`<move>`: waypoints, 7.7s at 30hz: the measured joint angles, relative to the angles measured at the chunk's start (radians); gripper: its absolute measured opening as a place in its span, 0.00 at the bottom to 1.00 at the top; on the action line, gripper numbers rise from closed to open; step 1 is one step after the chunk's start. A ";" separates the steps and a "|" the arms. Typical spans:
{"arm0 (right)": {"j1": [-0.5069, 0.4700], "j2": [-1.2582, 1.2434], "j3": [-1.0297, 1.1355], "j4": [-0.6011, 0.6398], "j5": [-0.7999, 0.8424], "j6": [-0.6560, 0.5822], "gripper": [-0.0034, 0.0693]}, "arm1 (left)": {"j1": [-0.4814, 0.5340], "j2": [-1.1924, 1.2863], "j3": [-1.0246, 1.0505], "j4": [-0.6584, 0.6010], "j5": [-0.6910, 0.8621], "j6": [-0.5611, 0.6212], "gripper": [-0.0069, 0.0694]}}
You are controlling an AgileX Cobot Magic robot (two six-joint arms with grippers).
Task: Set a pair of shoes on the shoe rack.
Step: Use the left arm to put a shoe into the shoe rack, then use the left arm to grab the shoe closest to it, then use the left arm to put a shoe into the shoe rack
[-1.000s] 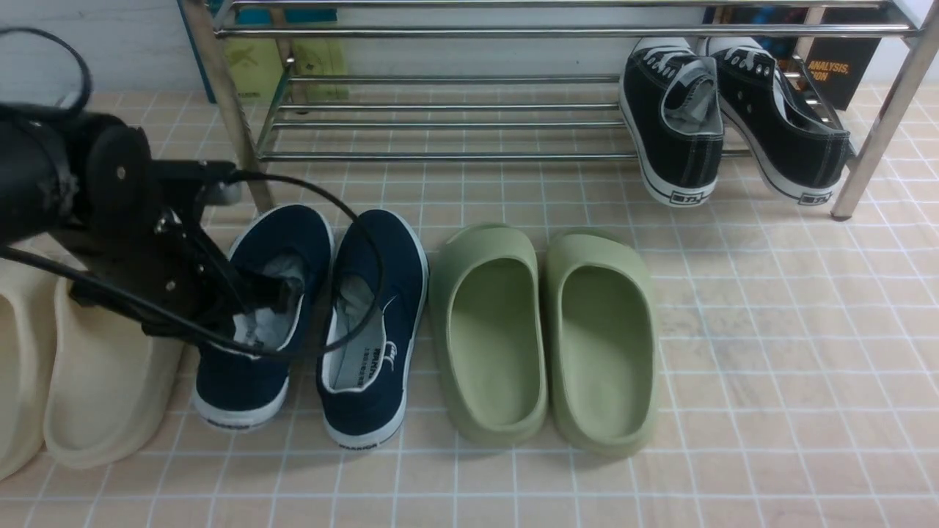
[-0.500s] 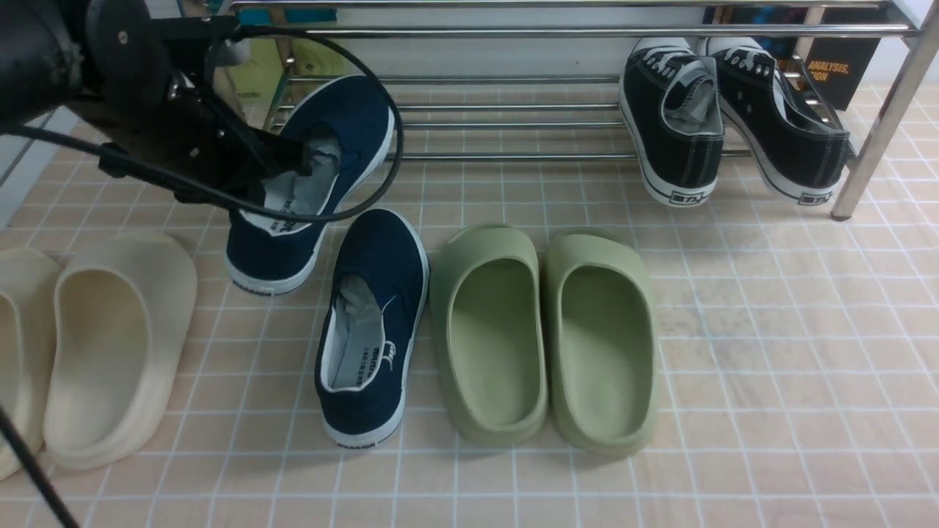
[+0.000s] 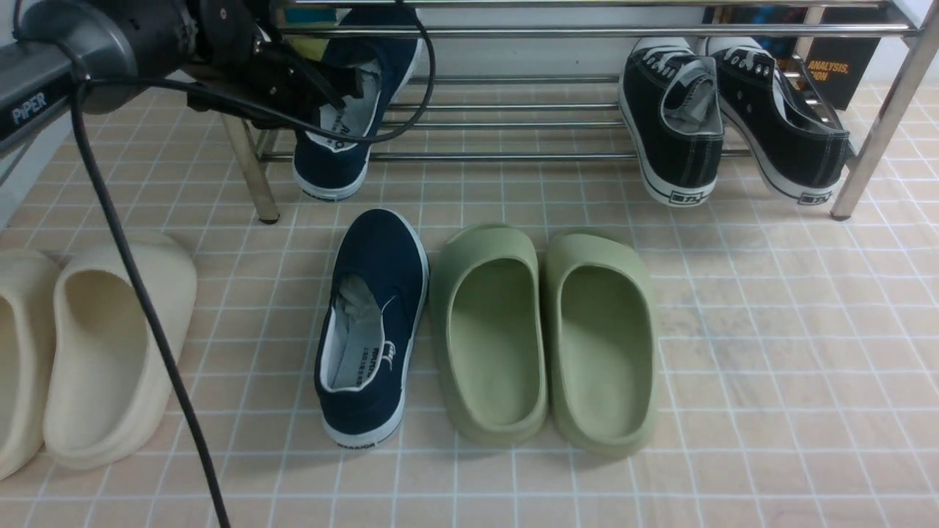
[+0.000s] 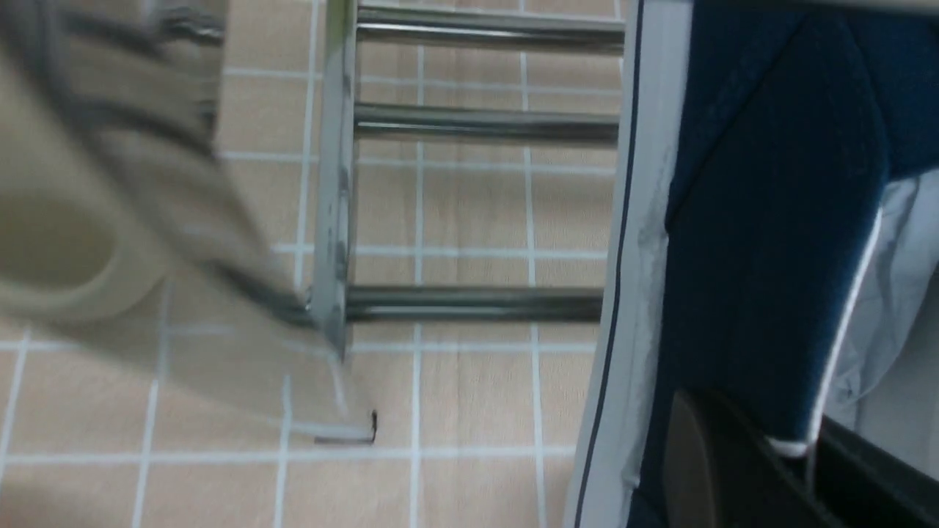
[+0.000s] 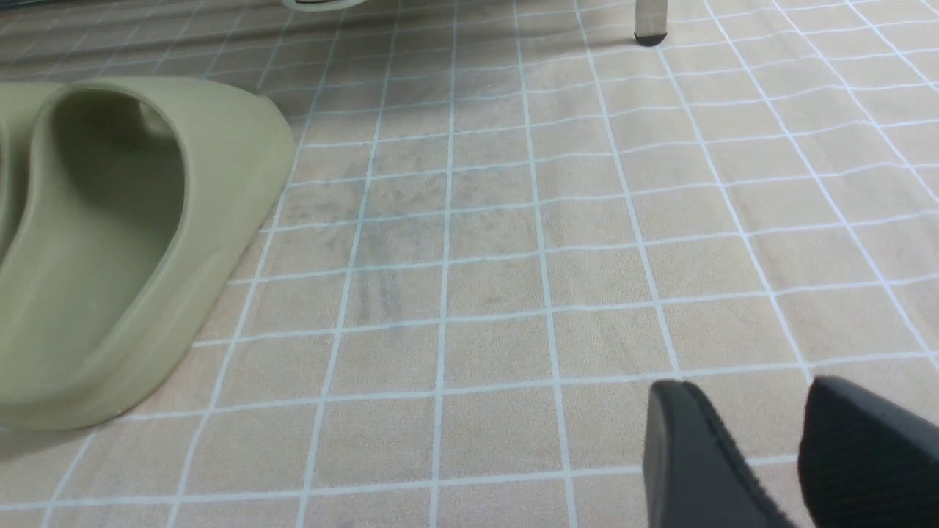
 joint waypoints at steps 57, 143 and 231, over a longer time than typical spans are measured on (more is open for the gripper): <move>0.000 0.000 -0.001 0.001 0.000 0.000 0.38 | 0.000 -0.378 0.651 -0.357 0.224 0.282 0.58; 0.000 0.000 -0.001 0.001 0.001 0.000 0.38 | -0.002 0.218 -0.485 -0.538 0.464 0.372 0.37; 0.000 0.000 -0.001 0.001 0.001 0.000 0.38 | -0.181 0.164 -0.433 0.029 0.573 0.150 0.13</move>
